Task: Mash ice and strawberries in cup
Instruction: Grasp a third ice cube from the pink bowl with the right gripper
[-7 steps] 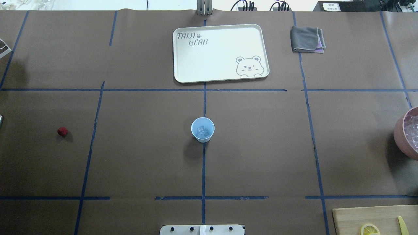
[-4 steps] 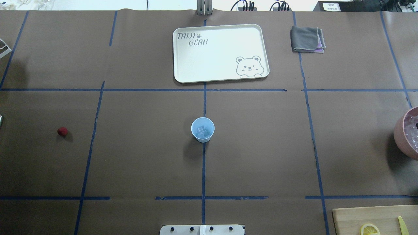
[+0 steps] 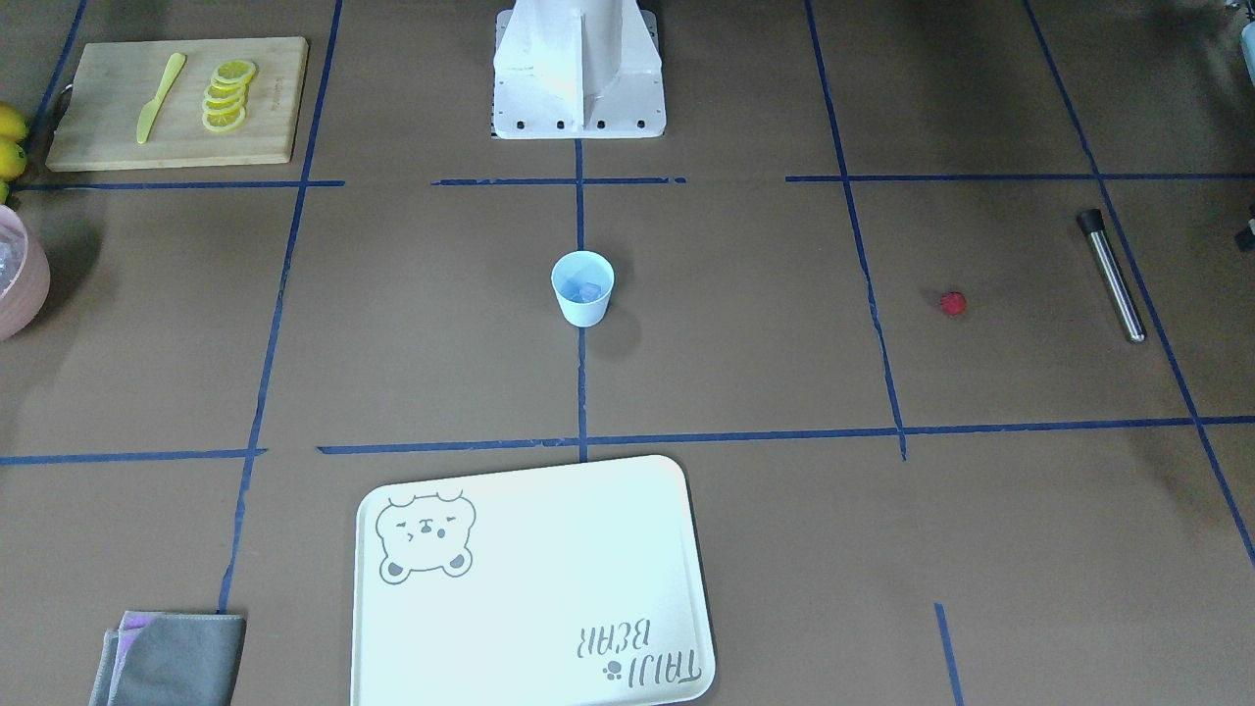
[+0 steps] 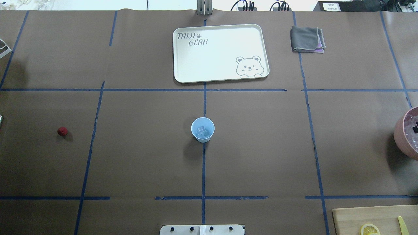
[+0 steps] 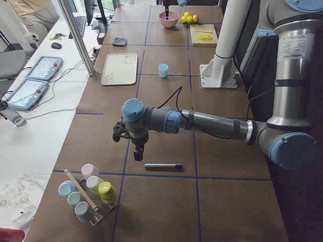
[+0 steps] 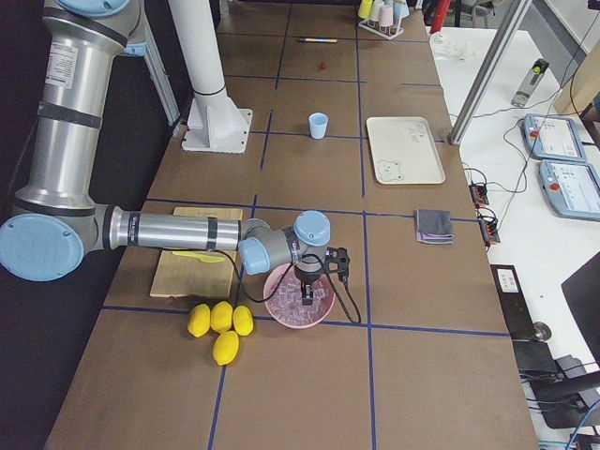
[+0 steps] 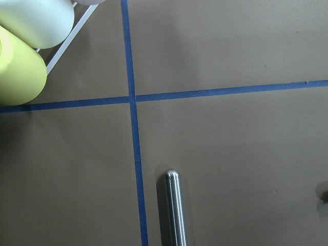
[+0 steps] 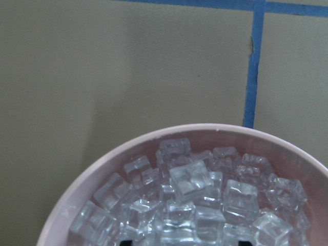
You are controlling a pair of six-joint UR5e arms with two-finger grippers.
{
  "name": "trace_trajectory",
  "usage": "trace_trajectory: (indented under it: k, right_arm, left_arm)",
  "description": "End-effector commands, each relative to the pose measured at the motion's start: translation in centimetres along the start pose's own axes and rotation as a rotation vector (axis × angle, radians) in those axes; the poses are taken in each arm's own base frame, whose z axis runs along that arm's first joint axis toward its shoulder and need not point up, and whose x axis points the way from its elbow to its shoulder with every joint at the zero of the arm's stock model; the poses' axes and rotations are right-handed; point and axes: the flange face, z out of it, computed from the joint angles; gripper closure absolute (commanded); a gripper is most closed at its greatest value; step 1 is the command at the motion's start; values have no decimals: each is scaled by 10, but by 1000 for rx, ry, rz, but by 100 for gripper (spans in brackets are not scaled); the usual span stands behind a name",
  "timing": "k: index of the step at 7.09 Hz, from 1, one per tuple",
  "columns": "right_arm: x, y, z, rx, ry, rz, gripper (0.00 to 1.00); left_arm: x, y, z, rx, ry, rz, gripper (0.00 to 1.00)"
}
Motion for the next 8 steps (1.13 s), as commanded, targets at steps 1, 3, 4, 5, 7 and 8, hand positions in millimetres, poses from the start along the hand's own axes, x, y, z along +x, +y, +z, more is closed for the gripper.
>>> trace_trajectory:
  k: [1, 3, 4, 5, 7, 8]
  right_arm:
    - [-2, -1, 0, 2, -2, -17, 97]
    - [-12, -3, -11, 21, -15, -27, 100]
    - [-29, -3, -32, 52, -32, -46, 100]
    - [-41, 10, -62, 67, -81, -40, 100]
    - [-91, 23, -124, 95, -126, 61, 100]
    - [-144, 16, -140, 84, -195, 169, 100]
  left_arm:
    - [0, 0, 0, 0, 0, 0, 0]
    - [0, 0, 0, -1, 0, 1, 0]
    - [0, 0, 0, -1, 1, 2, 0]
    - [0, 1, 0, -1, 1, 2, 0]
    - [0, 1, 0, -1, 1, 2, 0]
    - [0, 0, 0, 0, 2, 3, 0]
